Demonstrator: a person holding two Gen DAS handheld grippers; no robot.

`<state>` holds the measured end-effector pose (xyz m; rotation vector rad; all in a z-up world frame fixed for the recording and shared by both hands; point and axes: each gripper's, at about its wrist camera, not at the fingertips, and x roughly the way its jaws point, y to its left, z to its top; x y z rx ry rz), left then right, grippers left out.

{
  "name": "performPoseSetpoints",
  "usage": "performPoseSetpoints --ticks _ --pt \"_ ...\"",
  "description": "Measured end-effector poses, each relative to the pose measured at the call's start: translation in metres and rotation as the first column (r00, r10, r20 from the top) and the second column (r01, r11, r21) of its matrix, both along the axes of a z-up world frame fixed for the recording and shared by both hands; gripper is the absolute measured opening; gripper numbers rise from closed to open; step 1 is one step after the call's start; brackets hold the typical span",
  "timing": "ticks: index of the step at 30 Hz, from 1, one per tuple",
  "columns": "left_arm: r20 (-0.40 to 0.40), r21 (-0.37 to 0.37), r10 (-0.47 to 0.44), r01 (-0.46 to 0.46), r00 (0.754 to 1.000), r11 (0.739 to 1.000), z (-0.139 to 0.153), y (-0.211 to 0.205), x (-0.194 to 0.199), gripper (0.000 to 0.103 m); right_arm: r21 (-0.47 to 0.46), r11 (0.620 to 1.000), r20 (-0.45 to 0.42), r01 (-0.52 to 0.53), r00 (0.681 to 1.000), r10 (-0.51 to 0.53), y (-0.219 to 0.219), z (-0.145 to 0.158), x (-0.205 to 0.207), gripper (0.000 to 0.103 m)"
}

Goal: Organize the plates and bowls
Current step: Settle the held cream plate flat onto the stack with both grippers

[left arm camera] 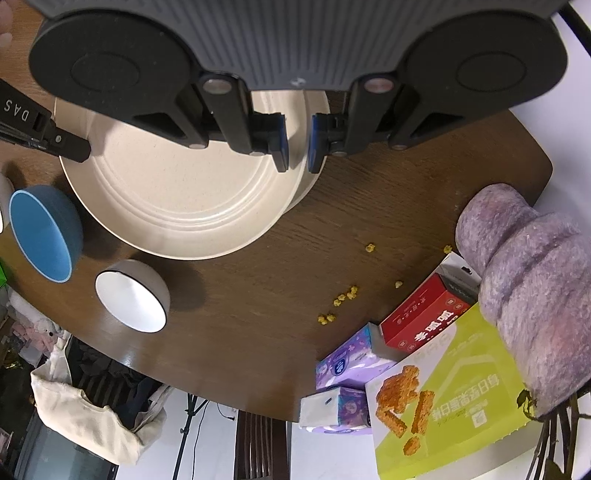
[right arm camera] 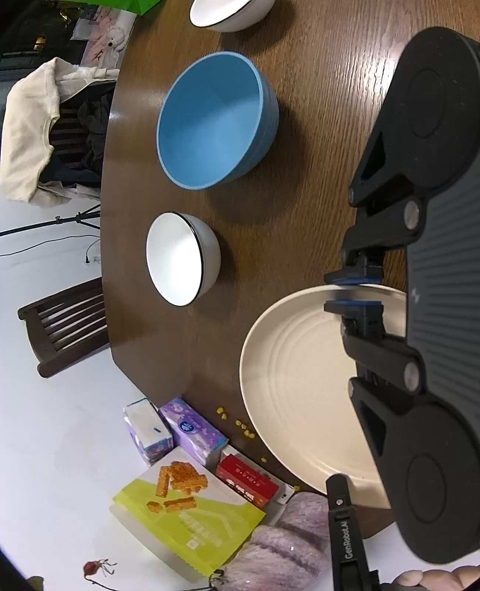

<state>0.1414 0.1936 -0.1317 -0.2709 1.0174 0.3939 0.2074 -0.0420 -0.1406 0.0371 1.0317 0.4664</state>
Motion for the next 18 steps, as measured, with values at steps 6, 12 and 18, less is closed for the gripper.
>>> performPoseSetpoints --ticks 6,12,18 --pt "-0.012 -0.001 0.013 -0.013 1.0 1.0 -0.011 0.008 -0.001 0.011 -0.007 1.0 -0.01 -0.015 1.0 0.015 0.008 -0.009 0.001 0.008" --pt "-0.017 -0.004 0.031 -0.031 0.999 1.0 -0.02 0.015 0.0 0.011 -0.023 0.999 -0.008 -0.038 0.999 0.038 0.019 -0.018 0.002 0.008" --pt "-0.026 -0.008 0.026 -0.027 0.999 1.0 -0.029 0.018 0.004 0.011 -0.041 0.998 -0.003 -0.048 0.999 0.048 0.026 -0.023 0.003 0.008"
